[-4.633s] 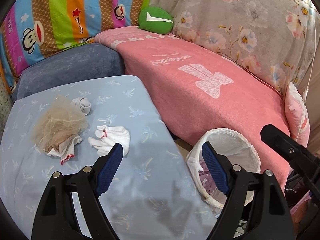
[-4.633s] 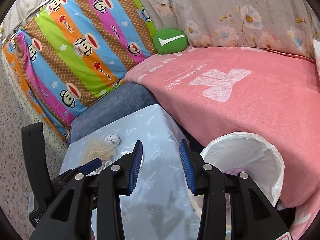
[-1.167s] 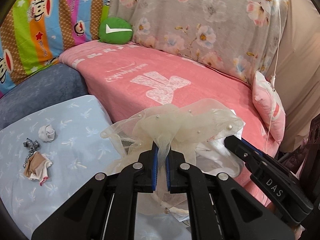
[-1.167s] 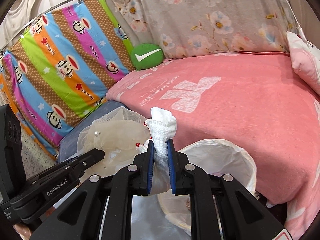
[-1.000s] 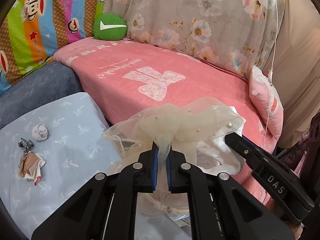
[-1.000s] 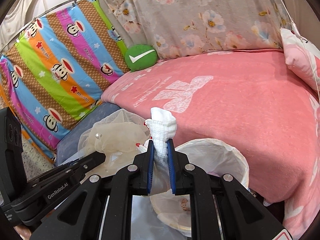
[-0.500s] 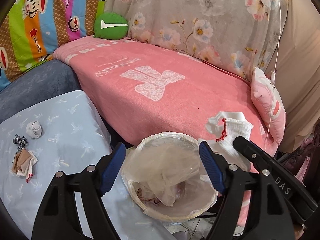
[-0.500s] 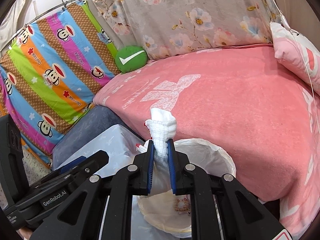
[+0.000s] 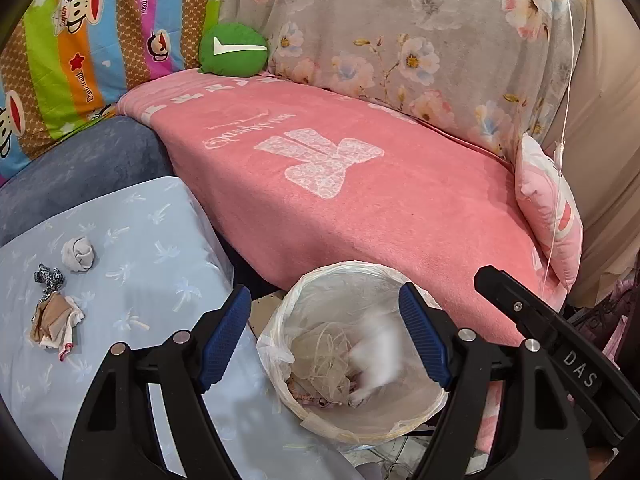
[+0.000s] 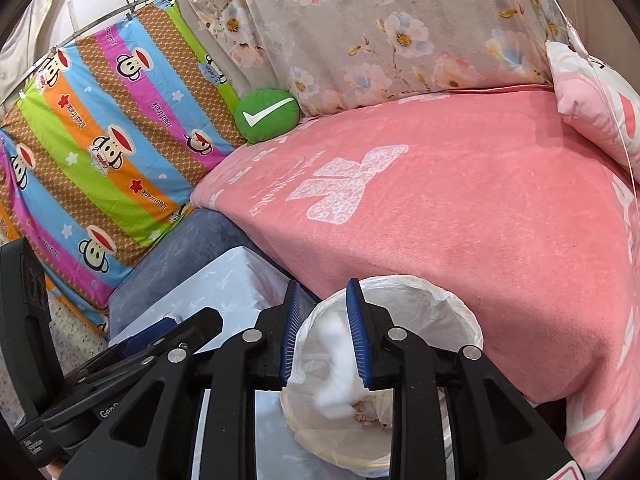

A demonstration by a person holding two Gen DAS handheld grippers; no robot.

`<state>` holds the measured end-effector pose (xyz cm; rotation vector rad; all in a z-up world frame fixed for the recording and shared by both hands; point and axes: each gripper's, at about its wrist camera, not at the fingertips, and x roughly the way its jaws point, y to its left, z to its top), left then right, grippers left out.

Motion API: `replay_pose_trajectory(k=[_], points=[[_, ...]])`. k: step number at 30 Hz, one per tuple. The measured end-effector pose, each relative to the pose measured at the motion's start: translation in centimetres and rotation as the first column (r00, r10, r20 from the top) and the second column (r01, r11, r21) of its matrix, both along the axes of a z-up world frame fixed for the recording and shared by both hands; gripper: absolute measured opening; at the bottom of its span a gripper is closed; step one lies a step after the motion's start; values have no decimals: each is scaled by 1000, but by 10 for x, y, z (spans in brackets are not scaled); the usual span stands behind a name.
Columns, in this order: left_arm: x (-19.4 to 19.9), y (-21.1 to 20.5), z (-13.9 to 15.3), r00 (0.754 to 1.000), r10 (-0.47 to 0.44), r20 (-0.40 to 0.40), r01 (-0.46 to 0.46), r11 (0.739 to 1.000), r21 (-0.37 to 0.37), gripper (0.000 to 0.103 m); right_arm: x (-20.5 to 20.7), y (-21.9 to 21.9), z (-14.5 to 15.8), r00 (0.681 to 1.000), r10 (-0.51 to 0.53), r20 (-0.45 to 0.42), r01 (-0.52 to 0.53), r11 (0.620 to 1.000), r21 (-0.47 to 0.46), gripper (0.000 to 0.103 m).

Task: Collect trash
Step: 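Open the left tool to drop the tulle while the right tool releases the gauze cloth, then move both open tools back to the pile on the blue table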

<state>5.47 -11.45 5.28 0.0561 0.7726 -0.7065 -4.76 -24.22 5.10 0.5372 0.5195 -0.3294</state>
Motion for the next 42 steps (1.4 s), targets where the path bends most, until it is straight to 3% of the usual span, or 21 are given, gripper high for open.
replay_pose_trajectory(k=[18, 42], points=[[7, 18, -4, 999, 30, -20, -31, 1000, -5, 73, 13, 13, -3, 999, 45, -20, -45, 999, -6, 29], [34, 94, -15, 979, 196, -55, -197, 980, -28, 77, 59, 85, -9, 978, 196, -67, -198, 980, -29, 29]])
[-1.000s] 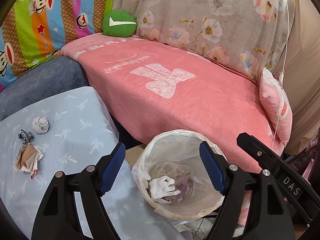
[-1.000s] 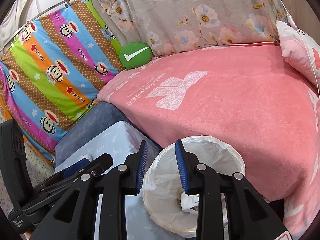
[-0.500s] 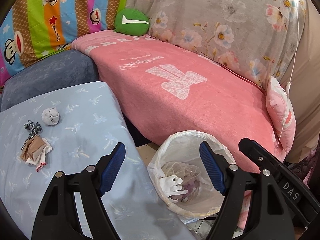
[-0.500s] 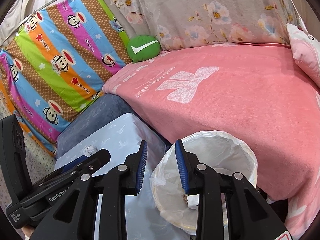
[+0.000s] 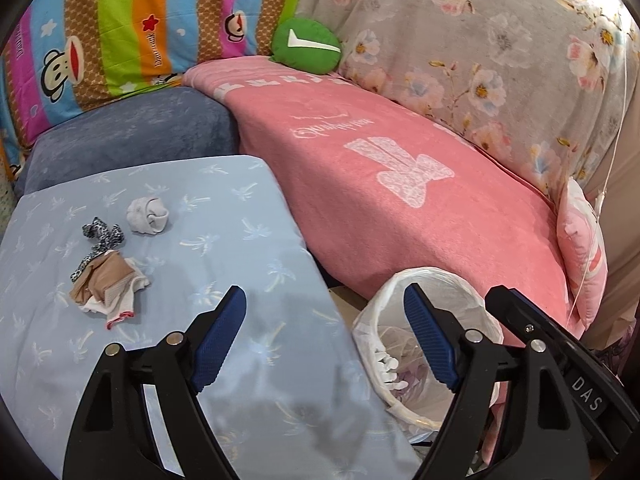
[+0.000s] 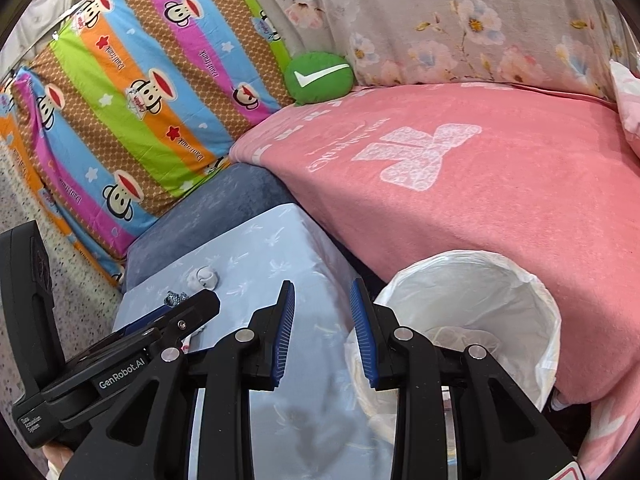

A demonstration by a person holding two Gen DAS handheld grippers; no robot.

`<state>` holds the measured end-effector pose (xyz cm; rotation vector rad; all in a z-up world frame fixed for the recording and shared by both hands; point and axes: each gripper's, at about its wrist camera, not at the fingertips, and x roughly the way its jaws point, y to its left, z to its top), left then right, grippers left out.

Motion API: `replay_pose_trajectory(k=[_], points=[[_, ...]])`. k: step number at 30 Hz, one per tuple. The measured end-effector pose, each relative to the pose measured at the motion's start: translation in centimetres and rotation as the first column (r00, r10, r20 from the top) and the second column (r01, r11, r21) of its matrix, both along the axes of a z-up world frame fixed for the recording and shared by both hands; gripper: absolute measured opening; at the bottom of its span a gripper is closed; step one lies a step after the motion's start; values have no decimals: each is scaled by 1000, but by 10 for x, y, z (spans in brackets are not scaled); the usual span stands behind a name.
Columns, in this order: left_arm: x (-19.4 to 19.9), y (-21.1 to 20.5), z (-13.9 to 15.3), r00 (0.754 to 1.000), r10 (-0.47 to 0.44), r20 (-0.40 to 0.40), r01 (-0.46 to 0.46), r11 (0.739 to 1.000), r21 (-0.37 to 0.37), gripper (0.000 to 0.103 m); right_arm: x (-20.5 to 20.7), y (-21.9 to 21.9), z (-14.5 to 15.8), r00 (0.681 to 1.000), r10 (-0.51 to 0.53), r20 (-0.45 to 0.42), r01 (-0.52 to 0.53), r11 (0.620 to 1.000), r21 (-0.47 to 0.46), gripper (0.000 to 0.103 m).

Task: Collect trash
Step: 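Move both open tools back to the pile on the blue table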

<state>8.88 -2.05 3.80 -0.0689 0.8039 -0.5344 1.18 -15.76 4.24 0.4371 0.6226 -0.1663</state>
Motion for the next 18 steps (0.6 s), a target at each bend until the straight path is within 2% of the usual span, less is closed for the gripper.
replay_pose_trajectory(k=[10, 18], points=[[17, 49, -11, 995, 94, -36, -95, 995, -10, 82, 28, 42, -8, 996, 81, -31, -82, 997, -13, 34], [36, 107, -26, 976, 204, -74, -205, 979, -5, 82, 55, 88, -26, 983, 165, -76, -166, 986, -9, 36]])
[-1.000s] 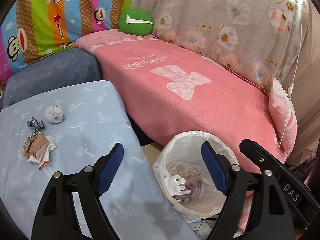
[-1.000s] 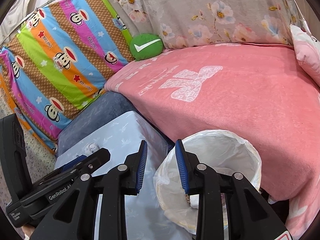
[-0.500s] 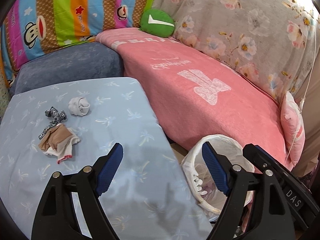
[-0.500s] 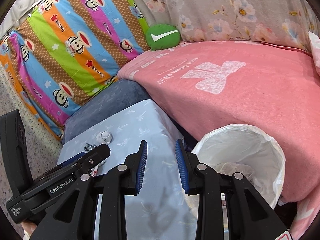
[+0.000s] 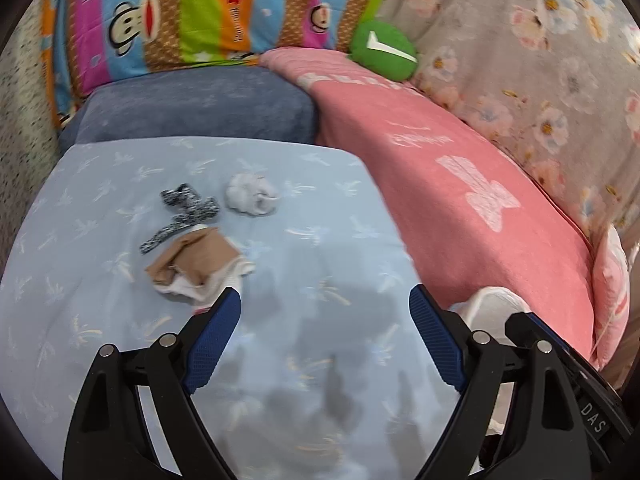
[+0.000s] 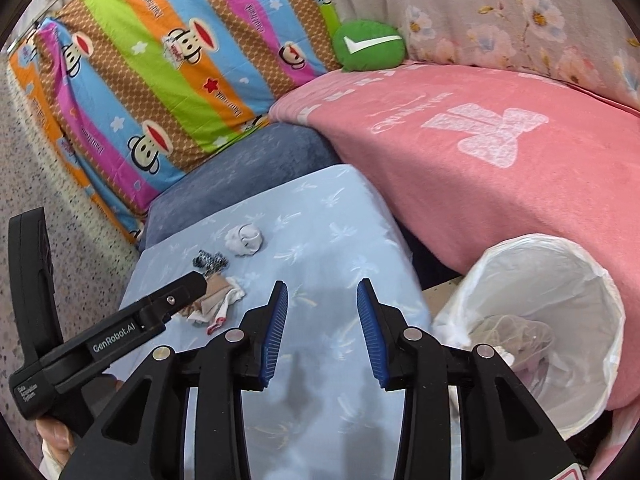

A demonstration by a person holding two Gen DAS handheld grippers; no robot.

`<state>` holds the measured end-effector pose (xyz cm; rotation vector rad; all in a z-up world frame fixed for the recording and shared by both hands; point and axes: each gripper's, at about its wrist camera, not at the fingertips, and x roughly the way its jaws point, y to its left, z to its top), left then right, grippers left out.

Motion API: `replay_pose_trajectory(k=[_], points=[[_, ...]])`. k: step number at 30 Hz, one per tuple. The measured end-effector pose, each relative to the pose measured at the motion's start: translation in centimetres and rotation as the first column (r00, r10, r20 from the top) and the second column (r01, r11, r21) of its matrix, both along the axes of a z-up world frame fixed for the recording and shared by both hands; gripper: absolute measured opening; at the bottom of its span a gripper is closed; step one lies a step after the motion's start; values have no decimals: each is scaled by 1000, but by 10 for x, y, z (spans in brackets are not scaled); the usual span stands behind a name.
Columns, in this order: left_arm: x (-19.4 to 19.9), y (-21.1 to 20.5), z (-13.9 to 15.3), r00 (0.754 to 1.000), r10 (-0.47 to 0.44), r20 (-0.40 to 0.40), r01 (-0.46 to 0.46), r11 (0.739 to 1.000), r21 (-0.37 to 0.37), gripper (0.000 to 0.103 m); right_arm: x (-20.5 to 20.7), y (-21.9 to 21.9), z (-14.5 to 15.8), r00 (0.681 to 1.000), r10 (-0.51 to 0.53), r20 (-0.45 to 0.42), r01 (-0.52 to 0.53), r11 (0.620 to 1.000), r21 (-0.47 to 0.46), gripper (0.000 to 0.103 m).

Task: Collect trash
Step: 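Move both open tools back to the pile on the blue table, then grasp the tan stocking with the left tool while the right tool grasps the white cloth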

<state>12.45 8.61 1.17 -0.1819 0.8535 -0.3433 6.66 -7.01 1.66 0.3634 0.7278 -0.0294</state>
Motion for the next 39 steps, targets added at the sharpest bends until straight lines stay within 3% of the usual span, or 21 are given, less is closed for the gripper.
replay_pose_trajectory(k=[13, 25, 28, 32, 34, 36, 38, 39], points=[[42, 85, -39, 984, 152, -92, -153, 988, 6, 82, 68, 80, -47, 983, 156, -97, -153, 988, 31, 36], [86, 86, -70, 985, 76, -158, -79, 997, -12, 81, 133, 126, -104, 954, 226, -200, -213, 973, 83, 36], [95, 83, -79, 982, 45, -184, -49, 999, -19, 71, 142, 135, -116, 945, 238, -223, -224, 971, 89, 36], [101, 85, -89, 975, 17, -221, -29, 998, -55, 49, 151, 146, -130, 933, 258, -250, -241, 966, 99, 35], [102, 88, -91, 973, 13, -229, -32, 997, -77, 36, 156, 150, -135, 927, 271, -258, -253, 962, 102, 29], [103, 92, -91, 972, 9, -233, -32, 995, -95, 25, 159, 153, -140, 921, 283, -267, -263, 959, 108, 13], [102, 98, -90, 972, 11, -236, -40, 992, -119, 12, 160, 154, -141, 921, 286, -264, -264, 958, 115, 10], [102, 100, -88, 972, 10, -235, -40, 991, -124, 10, 160, 154, -140, 922, 286, -262, -265, 958, 114, 9]])
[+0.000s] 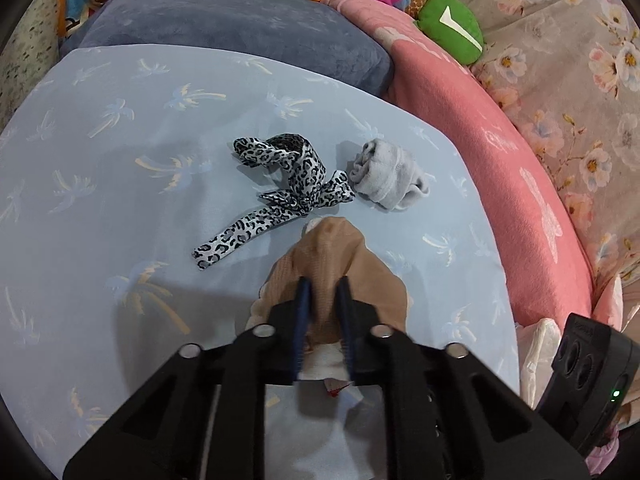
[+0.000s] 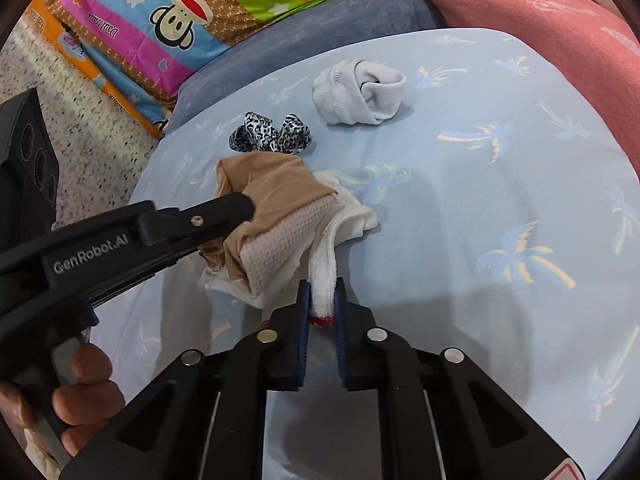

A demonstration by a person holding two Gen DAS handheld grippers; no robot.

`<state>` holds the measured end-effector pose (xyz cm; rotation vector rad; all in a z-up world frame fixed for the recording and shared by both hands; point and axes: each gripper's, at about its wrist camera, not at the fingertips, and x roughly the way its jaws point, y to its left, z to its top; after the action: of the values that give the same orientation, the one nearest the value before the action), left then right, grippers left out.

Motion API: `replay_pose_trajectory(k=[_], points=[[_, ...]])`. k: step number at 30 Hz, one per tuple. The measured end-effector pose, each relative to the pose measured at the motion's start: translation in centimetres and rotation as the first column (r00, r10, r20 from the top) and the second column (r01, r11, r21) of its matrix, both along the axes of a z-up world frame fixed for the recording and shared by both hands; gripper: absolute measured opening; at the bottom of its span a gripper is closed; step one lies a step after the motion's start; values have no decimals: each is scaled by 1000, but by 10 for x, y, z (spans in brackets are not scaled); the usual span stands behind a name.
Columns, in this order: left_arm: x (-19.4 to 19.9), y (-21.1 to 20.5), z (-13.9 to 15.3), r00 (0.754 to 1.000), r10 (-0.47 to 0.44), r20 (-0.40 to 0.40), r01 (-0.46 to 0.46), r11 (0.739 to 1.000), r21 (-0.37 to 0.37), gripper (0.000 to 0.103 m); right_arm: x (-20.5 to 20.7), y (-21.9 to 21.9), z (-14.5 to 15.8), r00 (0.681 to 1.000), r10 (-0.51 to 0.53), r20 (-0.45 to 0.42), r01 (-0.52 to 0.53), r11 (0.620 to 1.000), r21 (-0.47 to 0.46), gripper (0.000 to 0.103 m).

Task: Collect trash
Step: 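Grasp the tan stocking with the left tool while the right tool grasps the white cloth, then carry the tan stocking and white cloth over the bin with both tools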

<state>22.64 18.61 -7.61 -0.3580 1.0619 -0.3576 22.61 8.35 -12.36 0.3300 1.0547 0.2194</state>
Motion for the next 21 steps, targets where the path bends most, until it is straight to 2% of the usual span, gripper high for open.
replay_pose_trajectory(k=[2, 4, 13, 21], points=[[-1, 2, 3, 1000, 5, 9, -5, 1000, 3, 4, -2, 0, 4, 1000, -4, 10, 4, 1000, -2, 8], [-5, 4, 9, 1000, 11, 24, -11, 1000, 3, 3, -6, -2, 11, 1000, -12, 26, 12, 1000, 0, 8], [-27, 0, 55, 992, 16, 124, -16, 1000, 0, 3, -37, -25, 65, 987, -70, 143, 71, 997, -3, 7], [-53, -29, 98, 974, -37, 226, 37, 999, 6, 3, -80, -59, 121, 955, -132, 265, 130, 991, 26, 7]])
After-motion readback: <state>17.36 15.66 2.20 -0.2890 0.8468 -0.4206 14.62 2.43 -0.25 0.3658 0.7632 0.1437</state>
